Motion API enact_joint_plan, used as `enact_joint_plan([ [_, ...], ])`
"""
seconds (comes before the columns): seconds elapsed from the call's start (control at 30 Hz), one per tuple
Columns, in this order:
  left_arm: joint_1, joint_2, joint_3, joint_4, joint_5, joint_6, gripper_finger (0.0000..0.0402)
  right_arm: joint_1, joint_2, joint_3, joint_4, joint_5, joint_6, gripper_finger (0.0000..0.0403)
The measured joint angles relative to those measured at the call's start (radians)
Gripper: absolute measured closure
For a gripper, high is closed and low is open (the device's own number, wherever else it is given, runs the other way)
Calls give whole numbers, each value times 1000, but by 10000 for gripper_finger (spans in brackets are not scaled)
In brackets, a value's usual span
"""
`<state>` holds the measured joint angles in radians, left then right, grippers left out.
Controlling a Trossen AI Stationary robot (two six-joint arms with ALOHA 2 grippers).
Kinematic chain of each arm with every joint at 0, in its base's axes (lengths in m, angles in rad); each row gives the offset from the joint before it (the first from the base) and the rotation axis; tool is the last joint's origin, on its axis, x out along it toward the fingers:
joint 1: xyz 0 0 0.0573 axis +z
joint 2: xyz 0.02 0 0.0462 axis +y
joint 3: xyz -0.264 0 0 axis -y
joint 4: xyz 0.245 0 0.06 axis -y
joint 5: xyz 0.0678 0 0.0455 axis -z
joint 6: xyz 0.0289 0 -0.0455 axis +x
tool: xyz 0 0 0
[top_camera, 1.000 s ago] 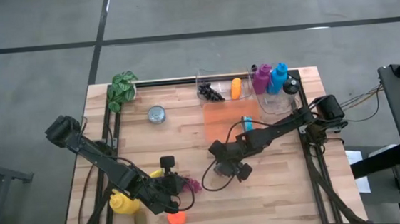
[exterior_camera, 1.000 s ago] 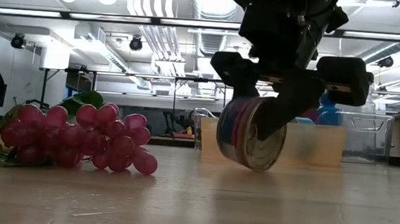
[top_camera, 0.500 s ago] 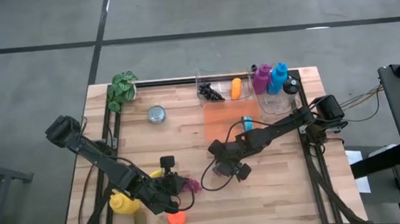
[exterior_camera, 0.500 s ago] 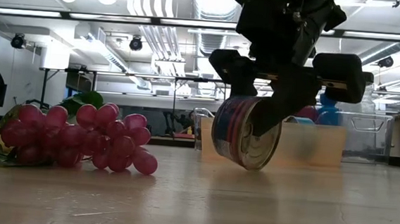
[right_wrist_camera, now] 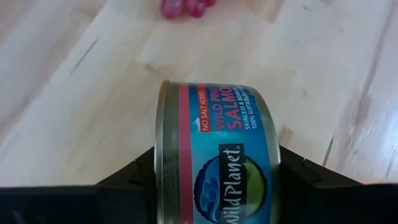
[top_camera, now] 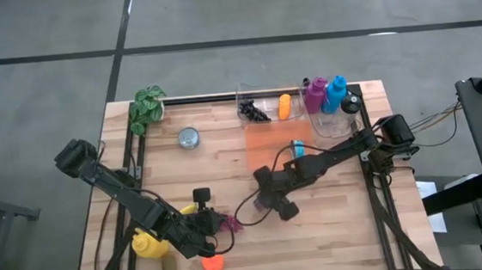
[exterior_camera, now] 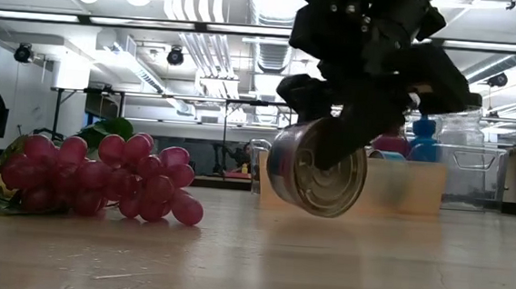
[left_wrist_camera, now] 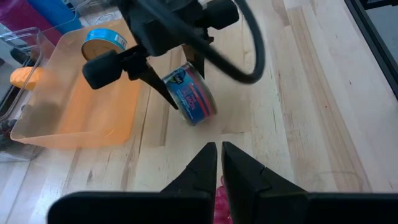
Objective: Pick & Place Food Item
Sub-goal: Put the blue and pink tuna can into the orange bin
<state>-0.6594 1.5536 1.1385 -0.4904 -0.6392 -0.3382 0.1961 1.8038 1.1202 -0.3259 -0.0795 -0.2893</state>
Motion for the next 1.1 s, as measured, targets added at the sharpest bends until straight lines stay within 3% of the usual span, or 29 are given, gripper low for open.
enact_joint_plan([
  [0.13,0,0,0,0,0,0,373,-9,0,0,13,7,125,223],
  [0.33,0,0,0,0,0,0,373,-16,0,0,68,18,178,222],
  [0.77,0,0,0,0,0,0,373,-15,-1,0,115,182,439,223],
  [1.1,0,0,0,0,0,0,373,-15,-1,0,134,191,581,223],
])
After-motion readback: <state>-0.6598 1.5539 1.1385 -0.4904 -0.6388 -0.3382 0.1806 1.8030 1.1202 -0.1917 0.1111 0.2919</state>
